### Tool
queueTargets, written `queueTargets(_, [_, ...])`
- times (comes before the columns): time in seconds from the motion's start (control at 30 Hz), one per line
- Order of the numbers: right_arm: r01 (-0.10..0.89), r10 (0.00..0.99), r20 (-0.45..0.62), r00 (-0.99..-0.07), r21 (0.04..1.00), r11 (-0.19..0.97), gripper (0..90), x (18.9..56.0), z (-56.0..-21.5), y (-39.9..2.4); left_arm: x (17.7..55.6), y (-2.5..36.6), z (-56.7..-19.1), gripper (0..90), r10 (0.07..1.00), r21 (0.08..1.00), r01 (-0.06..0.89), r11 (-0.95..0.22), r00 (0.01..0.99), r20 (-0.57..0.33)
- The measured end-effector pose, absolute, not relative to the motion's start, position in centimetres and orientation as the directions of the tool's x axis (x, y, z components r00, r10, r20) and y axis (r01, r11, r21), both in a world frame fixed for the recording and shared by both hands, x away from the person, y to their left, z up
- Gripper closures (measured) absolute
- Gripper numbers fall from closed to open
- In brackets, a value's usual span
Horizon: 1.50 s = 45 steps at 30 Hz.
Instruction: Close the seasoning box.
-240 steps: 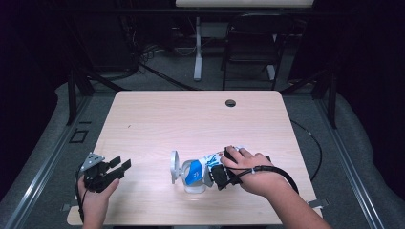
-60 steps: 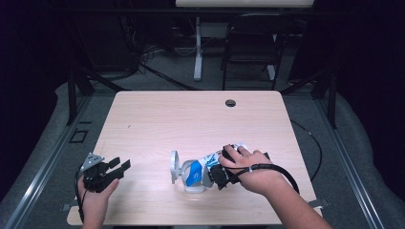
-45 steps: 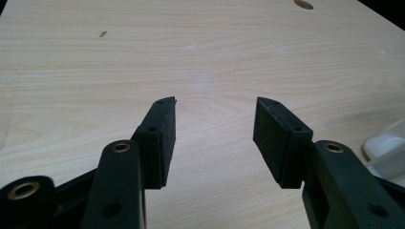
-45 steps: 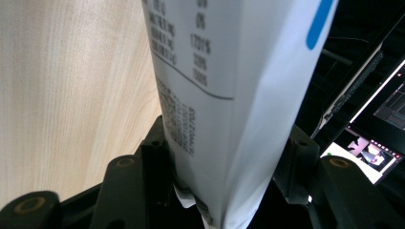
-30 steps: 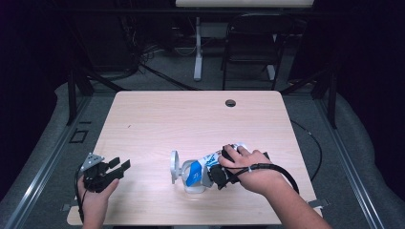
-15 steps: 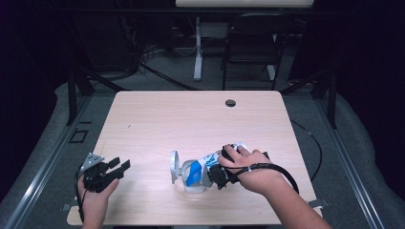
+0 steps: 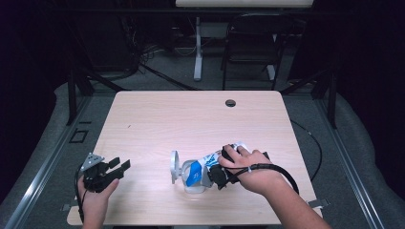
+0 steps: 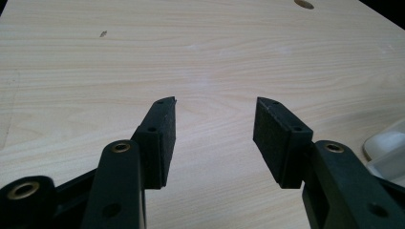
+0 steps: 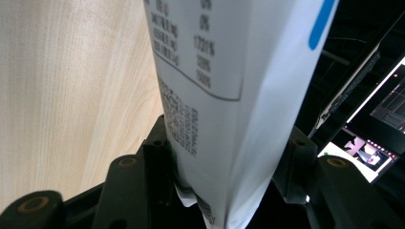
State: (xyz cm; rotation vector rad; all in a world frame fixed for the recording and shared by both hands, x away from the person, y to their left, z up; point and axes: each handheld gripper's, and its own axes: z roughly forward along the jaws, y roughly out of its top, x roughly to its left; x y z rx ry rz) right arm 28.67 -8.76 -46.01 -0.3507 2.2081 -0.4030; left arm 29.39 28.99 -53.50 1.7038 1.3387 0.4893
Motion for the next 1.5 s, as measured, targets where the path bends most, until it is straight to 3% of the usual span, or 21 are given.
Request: queueTargets(1.5, [-0.125, -0.415, -0.703, -0.577, -0.427, 0.896, 51.6, 28.51, -46.1, -8.63, 29.4, 29.13, -53.6, 50.3, 0.919, 0.823, 0.568, -0.015, 0.333, -0.213])
